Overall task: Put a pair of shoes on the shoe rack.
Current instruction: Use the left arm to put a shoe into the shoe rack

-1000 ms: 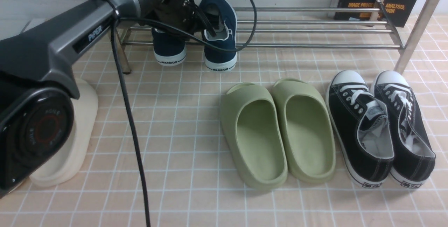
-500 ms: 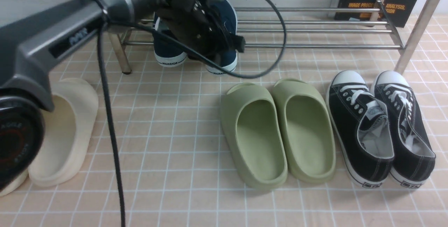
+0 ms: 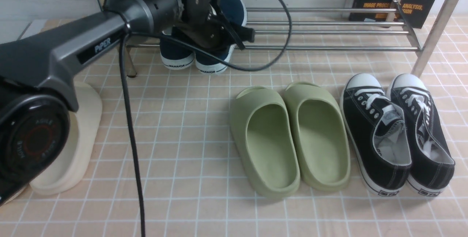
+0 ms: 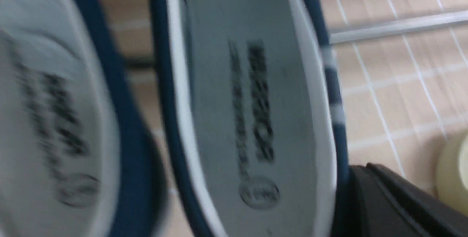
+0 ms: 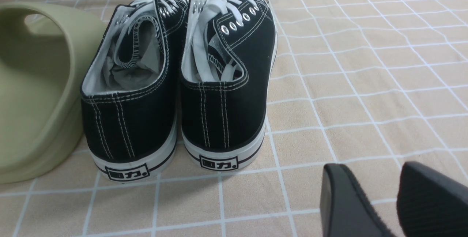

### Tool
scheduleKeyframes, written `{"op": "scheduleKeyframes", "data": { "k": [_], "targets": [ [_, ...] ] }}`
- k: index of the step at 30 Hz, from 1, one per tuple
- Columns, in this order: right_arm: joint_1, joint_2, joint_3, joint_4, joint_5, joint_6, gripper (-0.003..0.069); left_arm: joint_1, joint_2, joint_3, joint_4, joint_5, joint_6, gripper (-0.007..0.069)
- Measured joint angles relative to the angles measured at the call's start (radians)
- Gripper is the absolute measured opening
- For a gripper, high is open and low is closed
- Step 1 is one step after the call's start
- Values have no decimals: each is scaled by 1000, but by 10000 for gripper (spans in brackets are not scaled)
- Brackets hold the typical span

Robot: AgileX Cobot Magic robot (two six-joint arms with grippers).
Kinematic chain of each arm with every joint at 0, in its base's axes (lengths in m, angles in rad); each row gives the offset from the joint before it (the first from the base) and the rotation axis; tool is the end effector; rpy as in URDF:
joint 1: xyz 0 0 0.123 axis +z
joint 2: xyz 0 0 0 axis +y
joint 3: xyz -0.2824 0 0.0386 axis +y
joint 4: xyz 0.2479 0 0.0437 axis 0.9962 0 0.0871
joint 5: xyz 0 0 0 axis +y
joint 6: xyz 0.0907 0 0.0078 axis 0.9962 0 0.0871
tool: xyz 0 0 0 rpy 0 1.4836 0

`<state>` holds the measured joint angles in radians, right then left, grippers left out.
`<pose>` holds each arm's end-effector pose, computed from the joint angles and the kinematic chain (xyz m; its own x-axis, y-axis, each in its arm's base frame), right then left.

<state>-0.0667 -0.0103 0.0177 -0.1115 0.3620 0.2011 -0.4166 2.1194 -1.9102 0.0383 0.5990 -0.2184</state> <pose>0.0525 -0.0071 0.1753 -0.2645 0.1144 -0.9576 0.1306 0.9880 0.0820 0.4581 -0.2006 0.2749 -0.6653 0.0914 -0.7409 0.2709 0.9544 -0.1255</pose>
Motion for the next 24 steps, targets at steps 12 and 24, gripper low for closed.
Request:
{"op": "scheduleKeyframes", "data": {
  "k": [12,24],
  "targets": [
    [0,0,0,0,0,0,238,19,-40,-53,30,134,7,7],
    [0,0,0,0,0,0,238,15,-192,106,101,281,45,7]
  ]
}}
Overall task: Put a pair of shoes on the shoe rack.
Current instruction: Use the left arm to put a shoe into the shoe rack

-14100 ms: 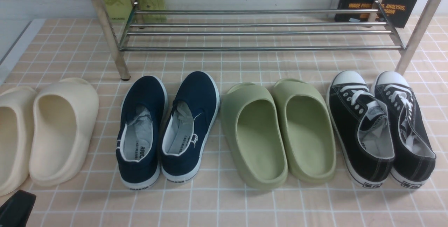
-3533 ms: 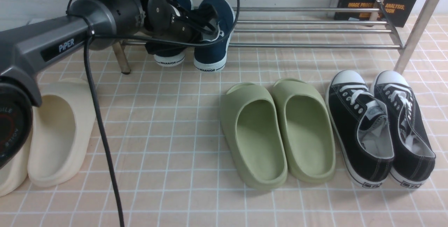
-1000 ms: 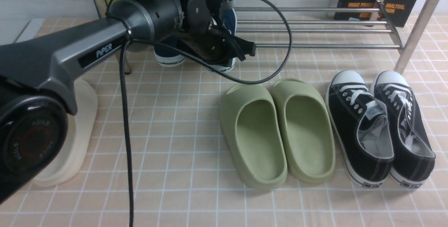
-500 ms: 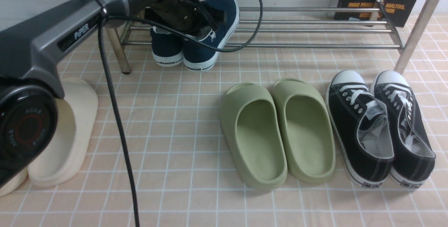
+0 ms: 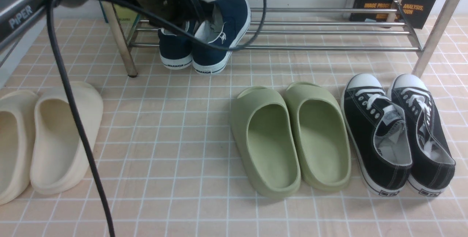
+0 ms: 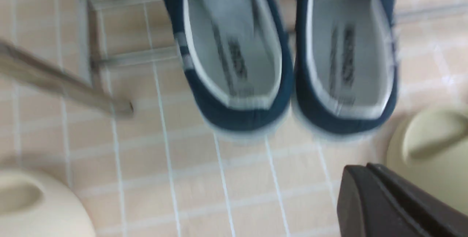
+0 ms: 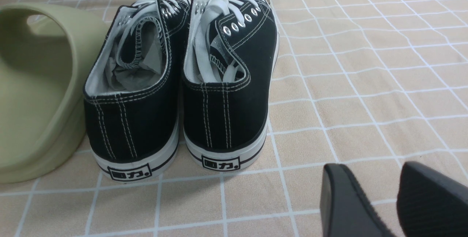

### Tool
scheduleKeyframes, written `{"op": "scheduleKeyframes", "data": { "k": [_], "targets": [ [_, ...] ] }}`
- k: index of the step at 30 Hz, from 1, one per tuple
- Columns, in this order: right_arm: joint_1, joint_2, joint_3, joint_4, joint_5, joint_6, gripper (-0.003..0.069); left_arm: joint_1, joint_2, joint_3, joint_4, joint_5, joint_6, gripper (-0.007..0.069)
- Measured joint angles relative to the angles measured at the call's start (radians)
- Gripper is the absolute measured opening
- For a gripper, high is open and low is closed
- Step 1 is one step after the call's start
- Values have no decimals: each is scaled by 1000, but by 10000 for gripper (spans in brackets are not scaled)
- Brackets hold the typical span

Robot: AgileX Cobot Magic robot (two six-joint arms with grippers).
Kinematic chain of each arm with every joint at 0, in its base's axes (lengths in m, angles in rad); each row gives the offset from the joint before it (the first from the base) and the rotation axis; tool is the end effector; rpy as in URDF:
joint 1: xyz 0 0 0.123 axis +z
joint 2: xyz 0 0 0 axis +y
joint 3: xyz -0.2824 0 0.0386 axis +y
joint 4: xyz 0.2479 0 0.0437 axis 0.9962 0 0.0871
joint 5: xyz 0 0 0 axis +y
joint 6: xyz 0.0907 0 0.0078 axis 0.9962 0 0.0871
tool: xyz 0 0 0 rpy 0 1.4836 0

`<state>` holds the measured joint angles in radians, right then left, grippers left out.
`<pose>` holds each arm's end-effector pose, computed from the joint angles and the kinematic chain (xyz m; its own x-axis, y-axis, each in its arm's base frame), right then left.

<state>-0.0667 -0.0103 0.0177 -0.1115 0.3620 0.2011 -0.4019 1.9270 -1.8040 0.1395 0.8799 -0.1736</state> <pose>0.0525 -0.0071 0.1753 -0.2645 0.1144 -0.9576 0.1306 0.9880 0.0820 0.4101 -0.1637 0.3156 -0.7522 0.2287 -0.6180 0.2660 0.9634 0.0327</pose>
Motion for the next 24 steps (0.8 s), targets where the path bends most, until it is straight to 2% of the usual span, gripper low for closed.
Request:
{"op": "scheduleKeyframes", "data": {
  "k": [2,3,9,18,24],
  "targets": [
    [0,0,0,0,0,0,238,-2,15,57,-14,-49,0,7],
    [0,0,0,0,0,0,238,-5,41,105,-32,-128,0,7],
    [0,0,0,0,0,0,238,-5,111,124,-58,-310,-36,7],
    [0,0,0,0,0,0,238,-6,180,-28,-56,-300,-46,8],
    [0,0,0,0,0,0,238,-6,199,-147,-50,-194,-46,8]
  ]
}}
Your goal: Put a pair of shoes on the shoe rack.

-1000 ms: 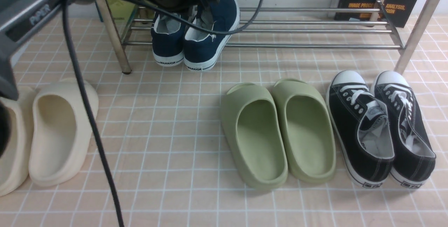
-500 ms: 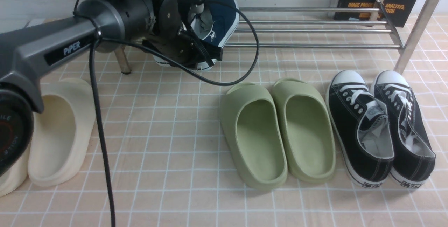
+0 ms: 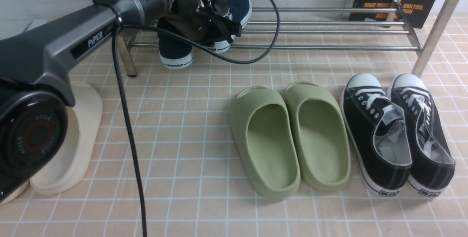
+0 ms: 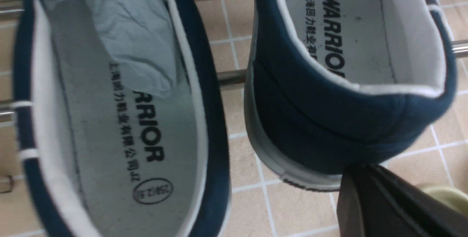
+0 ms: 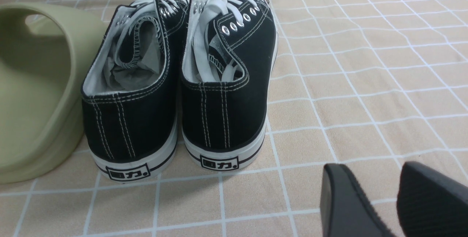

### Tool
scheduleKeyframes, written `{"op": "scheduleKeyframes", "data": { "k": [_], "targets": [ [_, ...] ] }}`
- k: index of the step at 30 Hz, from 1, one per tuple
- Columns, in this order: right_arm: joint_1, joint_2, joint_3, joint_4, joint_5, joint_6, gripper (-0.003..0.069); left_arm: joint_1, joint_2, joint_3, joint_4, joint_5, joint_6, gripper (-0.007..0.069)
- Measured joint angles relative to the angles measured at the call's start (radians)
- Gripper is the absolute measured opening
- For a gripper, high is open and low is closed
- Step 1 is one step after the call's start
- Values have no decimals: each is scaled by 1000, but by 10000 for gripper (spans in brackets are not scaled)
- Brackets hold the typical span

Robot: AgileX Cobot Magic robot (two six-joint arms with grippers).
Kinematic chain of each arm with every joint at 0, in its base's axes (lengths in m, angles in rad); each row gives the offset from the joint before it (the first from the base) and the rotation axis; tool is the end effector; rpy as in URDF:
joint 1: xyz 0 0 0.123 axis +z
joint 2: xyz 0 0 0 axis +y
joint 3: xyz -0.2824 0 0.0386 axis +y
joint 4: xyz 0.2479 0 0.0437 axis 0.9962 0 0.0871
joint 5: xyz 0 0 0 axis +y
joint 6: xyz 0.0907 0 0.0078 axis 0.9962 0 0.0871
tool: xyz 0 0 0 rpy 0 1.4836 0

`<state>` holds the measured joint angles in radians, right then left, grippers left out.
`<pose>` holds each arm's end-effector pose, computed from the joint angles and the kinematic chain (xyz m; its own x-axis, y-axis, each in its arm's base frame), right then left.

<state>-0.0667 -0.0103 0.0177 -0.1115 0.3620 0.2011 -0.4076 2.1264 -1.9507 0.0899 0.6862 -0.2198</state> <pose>0.0525 -0.0071 0.1753 -0.2645 0.1144 -0.9576 0.1306 0.9880 0.0820 0.4597 -0.1928 0.2787 -0.6873 0.1341 -0.7139 0.2585 0.9636 -0.0679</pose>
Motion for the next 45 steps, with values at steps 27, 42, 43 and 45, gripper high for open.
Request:
{"op": "scheduleKeyframes", "data": {
  "k": [27,42,43,45],
  "targets": [
    [0,0,0,0,0,0,238,0,-1111,710,77,234,8,19],
    [0,0,0,0,0,0,238,0,-1434,828,131,432,1,22],
    [0,0,0,0,0,0,238,0,-1442,829,148,460,1,22],
    [0,0,0,0,0,0,238,0,-1448,829,166,487,1,24]
  ]
}}
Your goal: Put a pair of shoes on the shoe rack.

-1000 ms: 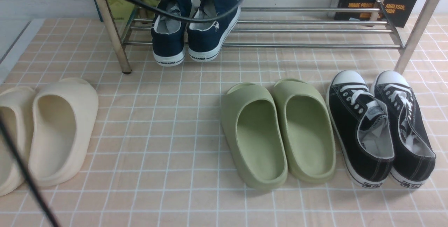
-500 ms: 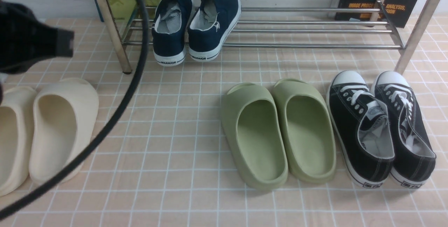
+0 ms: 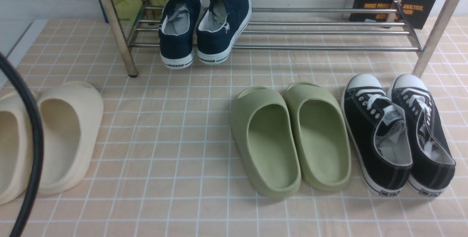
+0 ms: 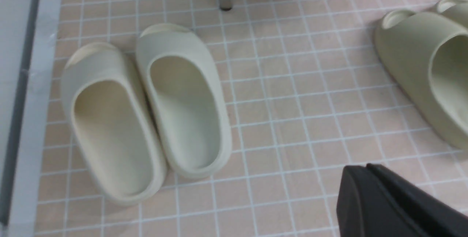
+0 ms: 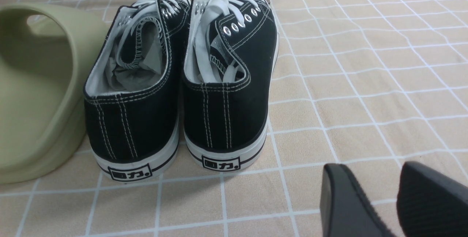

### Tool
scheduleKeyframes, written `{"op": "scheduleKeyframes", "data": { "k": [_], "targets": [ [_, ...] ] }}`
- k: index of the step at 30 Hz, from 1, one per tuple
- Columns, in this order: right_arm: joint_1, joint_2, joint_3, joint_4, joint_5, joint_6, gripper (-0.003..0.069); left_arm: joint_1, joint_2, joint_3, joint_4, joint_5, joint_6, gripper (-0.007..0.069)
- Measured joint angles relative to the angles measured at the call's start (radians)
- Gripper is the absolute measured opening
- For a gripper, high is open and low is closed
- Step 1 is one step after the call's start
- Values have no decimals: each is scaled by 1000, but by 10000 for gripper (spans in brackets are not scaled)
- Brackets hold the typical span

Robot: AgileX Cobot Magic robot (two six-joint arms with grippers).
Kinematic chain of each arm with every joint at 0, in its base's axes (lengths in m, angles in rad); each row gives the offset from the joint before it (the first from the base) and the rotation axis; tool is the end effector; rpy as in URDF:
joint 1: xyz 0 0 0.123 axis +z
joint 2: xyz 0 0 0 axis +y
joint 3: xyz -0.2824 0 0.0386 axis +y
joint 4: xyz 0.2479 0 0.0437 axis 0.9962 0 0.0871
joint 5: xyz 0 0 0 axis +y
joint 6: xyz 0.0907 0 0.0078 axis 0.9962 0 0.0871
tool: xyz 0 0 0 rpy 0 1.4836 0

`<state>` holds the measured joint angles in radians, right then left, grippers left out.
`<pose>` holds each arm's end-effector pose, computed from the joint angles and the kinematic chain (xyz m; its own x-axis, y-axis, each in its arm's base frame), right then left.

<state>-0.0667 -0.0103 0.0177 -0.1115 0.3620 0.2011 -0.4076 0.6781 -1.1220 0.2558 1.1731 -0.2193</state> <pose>0.0525 -0.0071 0.1753 -0.2645 0.1144 -0.9576 0.1306 0.9880 0.0820 0.0826 -0.0125 0.4239 -0.5622 0.1177 -0.8186 0.1471 0.9883 0.0411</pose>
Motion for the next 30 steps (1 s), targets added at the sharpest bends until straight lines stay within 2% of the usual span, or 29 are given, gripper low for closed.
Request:
{"op": "scheduleKeyframes", "data": {
  "k": [9,13,18,21,23,24,25,28,30],
  "targets": [
    [0,0,0,0,0,0,238,0,-9,0,79,26,0,18],
    [0,0,0,0,0,0,238,0,-33,55,104,-61,0,18],
    [0,0,0,0,0,0,238,11,-151,249,107,-340,0,18],
    [0,0,0,0,0,0,238,96,-260,450,84,-610,3,18],
    [0,0,0,0,0,0,238,187,-327,591,29,-785,4,18],
    [0,0,0,0,0,0,238,195,-338,617,22,-799,5,18],
    [0,0,0,0,0,0,238,253,-372,689,-22,-894,14,18],
    [0,0,0,0,0,0,238,333,-457,831,-63,-1017,53,18],
    [0,0,0,0,0,0,238,367,-536,916,-72,-1037,91,18]
  ]
}}
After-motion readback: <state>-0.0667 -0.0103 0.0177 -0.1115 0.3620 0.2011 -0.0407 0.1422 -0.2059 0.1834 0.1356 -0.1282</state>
